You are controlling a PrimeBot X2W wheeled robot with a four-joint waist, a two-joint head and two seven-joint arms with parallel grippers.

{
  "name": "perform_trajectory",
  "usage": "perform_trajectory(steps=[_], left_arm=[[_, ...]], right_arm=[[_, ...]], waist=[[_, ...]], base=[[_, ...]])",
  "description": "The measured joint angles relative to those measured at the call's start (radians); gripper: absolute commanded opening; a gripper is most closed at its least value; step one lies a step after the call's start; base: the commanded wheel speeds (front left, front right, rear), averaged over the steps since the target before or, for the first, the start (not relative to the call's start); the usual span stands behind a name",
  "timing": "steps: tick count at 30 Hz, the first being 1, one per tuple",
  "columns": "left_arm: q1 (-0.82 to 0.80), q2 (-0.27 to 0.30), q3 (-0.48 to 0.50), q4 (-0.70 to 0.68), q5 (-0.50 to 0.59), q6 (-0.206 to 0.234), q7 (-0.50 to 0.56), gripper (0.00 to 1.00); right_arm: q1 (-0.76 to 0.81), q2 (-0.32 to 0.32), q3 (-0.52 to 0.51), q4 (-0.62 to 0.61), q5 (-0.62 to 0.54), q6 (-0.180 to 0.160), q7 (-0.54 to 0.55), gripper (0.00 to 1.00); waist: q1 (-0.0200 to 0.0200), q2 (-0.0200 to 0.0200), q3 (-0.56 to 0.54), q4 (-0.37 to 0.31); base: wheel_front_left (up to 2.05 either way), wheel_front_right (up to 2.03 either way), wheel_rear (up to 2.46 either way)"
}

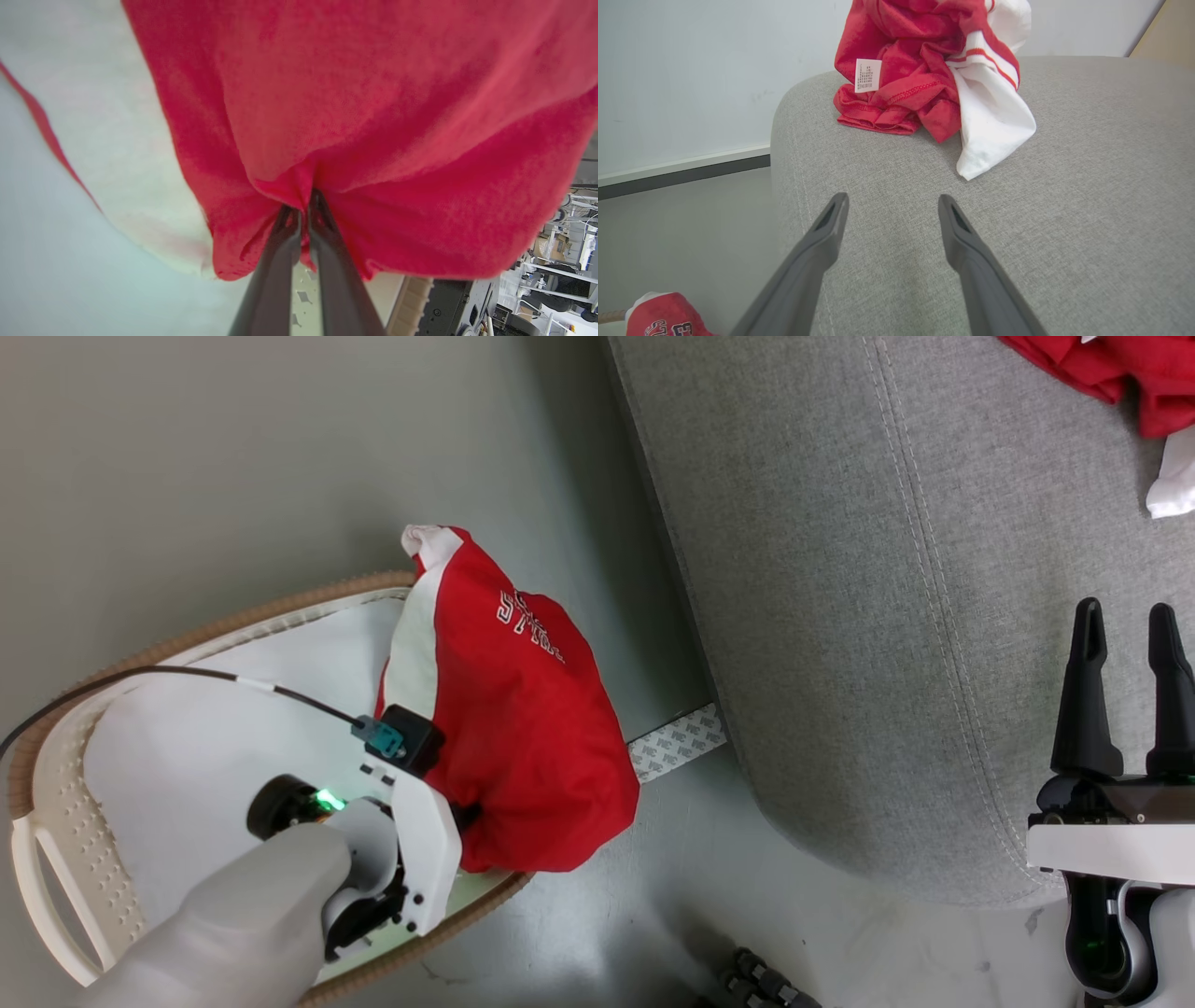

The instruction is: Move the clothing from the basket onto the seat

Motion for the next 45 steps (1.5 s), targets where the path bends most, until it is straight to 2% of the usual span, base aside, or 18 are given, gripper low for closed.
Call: perform_trajectory(steps=[14, 19, 36, 45], left_arm=[[0.006, 0.02, -0.002, -0.019, 0.006, 0.0, -0.064, 0.0], [0.032, -0.015, -0.002, -0.024, 0.001, 0.0, -0.118, 0.0], [0.119, -0.138, -0.001, -0.11, -0.007, 0.0, -0.349, 0.0], [0.134, -0.173, 0.015, -0.147, -0.014, 0.0, -0.402, 0.0]], right_arm=[[-0.043, 0.0, 0.023, 0.027, -0.002, 0.0, 0.0, 1.0], [-0.045, 0.001, 0.0, 0.035, -0.039, 0.0, 0.0, 1.0], [-0.003, 0.001, -0.053, 0.078, -0.189, 0.0, 0.0, 1.0], [0.055, -0.048, -0.023, 0.125, -0.19, 0.0, 0.0, 1.0]], waist=[[0.0, 0.0, -0.054, -0.011], [-0.0001, 0.0, -0.119, -0.001], [-0.0002, 0.0, -0.423, 0.155], [-0.0003, 0.0, -0.609, 0.255]], base=[[0.0, 0.0, 0.0], [0.0, 0.0, 0.0], [0.0, 0.0, 0.0], [0.0, 0.0, 0.0]])
